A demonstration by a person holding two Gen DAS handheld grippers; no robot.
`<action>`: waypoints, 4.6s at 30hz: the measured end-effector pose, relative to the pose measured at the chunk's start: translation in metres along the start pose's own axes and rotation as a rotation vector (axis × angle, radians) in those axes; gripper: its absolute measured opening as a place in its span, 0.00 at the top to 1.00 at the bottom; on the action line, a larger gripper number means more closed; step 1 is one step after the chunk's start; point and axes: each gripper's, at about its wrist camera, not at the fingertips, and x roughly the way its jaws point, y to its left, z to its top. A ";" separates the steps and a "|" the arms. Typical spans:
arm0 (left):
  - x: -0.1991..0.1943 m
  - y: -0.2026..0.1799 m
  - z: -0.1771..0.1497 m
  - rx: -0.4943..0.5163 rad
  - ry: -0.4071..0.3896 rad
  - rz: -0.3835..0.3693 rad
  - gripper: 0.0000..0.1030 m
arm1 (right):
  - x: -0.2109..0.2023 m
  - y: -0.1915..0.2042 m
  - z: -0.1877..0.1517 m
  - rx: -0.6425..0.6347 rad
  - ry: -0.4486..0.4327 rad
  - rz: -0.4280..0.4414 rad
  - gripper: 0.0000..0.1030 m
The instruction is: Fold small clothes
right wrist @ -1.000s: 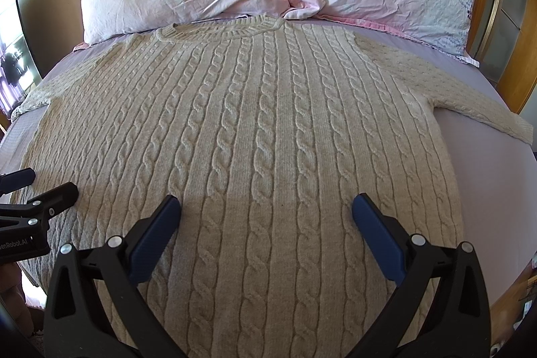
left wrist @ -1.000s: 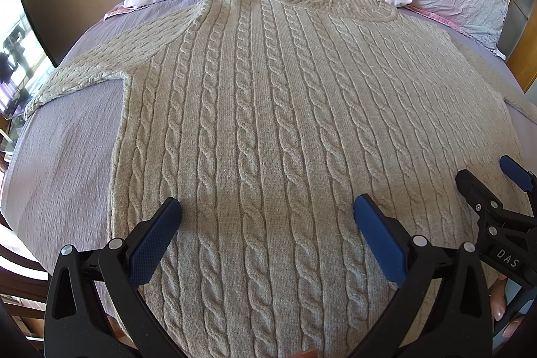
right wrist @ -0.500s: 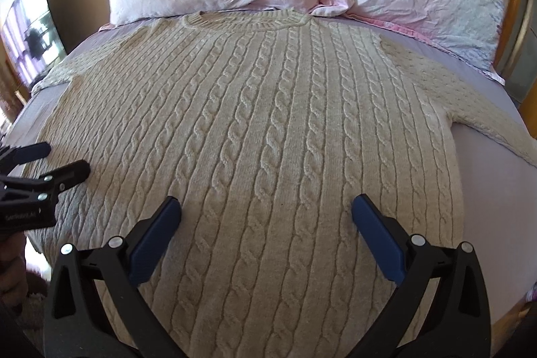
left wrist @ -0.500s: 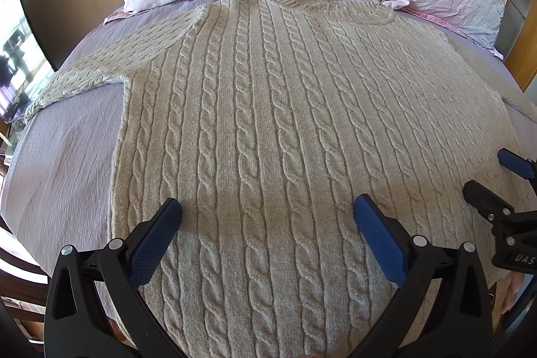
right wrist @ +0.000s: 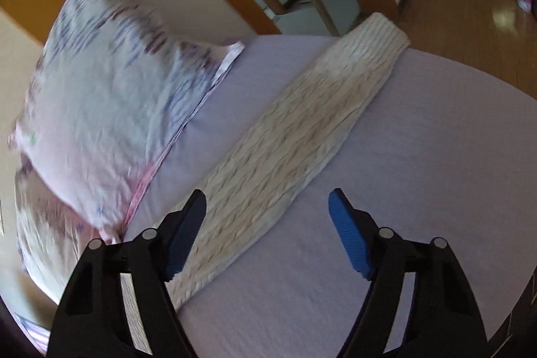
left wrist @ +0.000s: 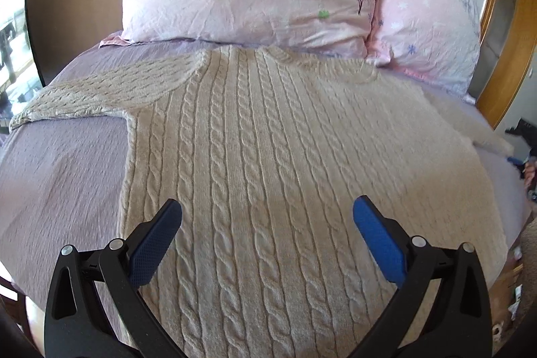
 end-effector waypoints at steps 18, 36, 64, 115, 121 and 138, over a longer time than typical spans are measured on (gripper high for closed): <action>-0.027 0.207 0.080 -0.410 -0.239 0.312 0.01 | -0.055 0.244 -0.155 -0.699 0.012 0.454 0.93; 0.013 0.373 0.062 -1.097 -0.179 0.192 0.79 | -0.045 0.267 -0.251 -0.927 0.272 0.583 0.20; -0.005 0.037 0.055 0.125 -0.038 -0.099 0.44 | 0.052 0.220 -0.220 -0.704 0.383 0.243 0.50; 0.103 0.110 0.134 -0.521 0.022 -0.316 0.93 | 0.104 0.189 -0.159 -0.222 0.400 0.586 0.93; 0.118 0.114 0.134 -0.567 0.096 -0.365 0.61 | 0.115 0.182 -0.155 -0.195 0.280 0.522 0.24; 0.109 0.127 0.075 -0.567 0.208 -0.401 0.76 | 0.088 0.199 -0.168 -0.363 0.257 0.614 0.02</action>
